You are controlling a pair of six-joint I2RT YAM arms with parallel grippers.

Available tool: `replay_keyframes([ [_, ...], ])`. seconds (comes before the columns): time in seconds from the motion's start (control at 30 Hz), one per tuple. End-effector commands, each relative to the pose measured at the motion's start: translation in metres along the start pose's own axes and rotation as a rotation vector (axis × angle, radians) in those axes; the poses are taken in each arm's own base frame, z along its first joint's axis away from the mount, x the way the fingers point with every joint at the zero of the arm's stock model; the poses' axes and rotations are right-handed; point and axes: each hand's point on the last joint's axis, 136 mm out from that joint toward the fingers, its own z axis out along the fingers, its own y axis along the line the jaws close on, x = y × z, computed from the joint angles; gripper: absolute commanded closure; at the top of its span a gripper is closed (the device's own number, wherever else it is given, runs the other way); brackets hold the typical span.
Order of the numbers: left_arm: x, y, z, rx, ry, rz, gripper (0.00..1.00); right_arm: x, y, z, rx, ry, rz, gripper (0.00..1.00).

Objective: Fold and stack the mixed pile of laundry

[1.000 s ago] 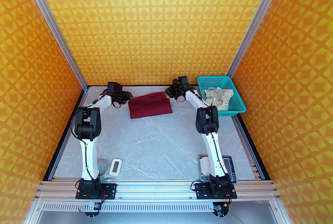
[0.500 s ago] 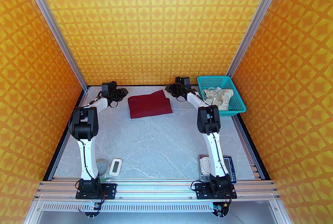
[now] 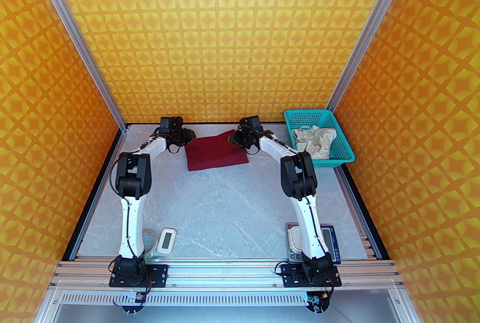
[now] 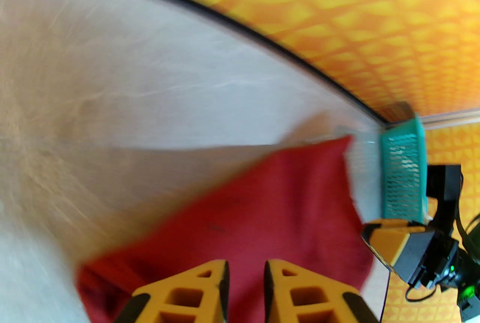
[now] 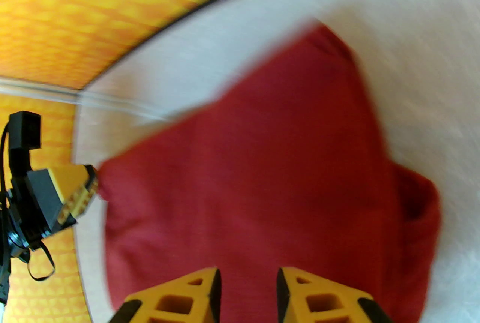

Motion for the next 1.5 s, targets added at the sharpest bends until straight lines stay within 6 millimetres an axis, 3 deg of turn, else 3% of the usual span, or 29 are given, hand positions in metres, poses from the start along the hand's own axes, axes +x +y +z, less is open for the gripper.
replay_keyframes([
  [0.0,-0.019,0.014,-0.004,-0.007,-0.015,-0.026,0.77,0.014,-0.038,0.006,0.126,0.039,0.007,0.69],
  [0.13,-0.035,0.025,-0.010,-0.010,-0.040,-0.047,0.73,0.011,-0.046,-0.004,0.195,0.046,-0.033,0.68],
  [0.27,-0.052,0.015,-0.031,-0.005,-0.071,-0.022,0.65,-0.004,-0.034,-0.032,0.231,0.013,-0.090,0.65],
  [0.4,-0.045,-0.001,-0.062,-0.028,-0.051,0.024,0.61,-0.012,0.000,-0.072,0.231,-0.046,-0.247,0.58],
  [0.53,-0.013,-0.008,-0.094,-0.047,-0.021,0.049,0.55,0.016,0.054,-0.087,0.254,-0.093,-0.627,0.46],
  [0.6,0.002,-0.008,-0.105,-0.050,-0.020,0.044,0.51,0.039,0.085,-0.080,0.196,-0.095,-0.833,0.43],
  [0.73,0.030,0.006,-0.120,-0.070,-0.001,0.014,0.47,0.107,0.138,-0.048,0.016,-0.038,-1.274,0.41],
  [0.83,0.041,0.017,-0.126,-0.084,0.004,-0.019,0.46,0.138,0.160,-0.021,-0.026,0.002,-1.487,0.41],
  [0.93,0.047,0.025,-0.130,-0.091,0.009,-0.043,0.45,0.152,0.173,0.002,-0.070,0.011,-1.579,0.41],
  [1.07,0.052,0.032,-0.127,-0.082,0.018,-0.070,0.45,0.159,0.179,0.024,-0.106,0.016,-1.639,0.41],
  [1.37,0.057,0.042,-0.117,-0.083,0.030,-0.168,0.41,0.167,0.151,0.063,-0.049,0.109,-1.760,0.48],
  [1.47,0.059,0.043,-0.113,-0.081,0.027,-0.222,0.39,0.160,0.149,0.070,-0.015,0.101,-1.768,0.58],
])
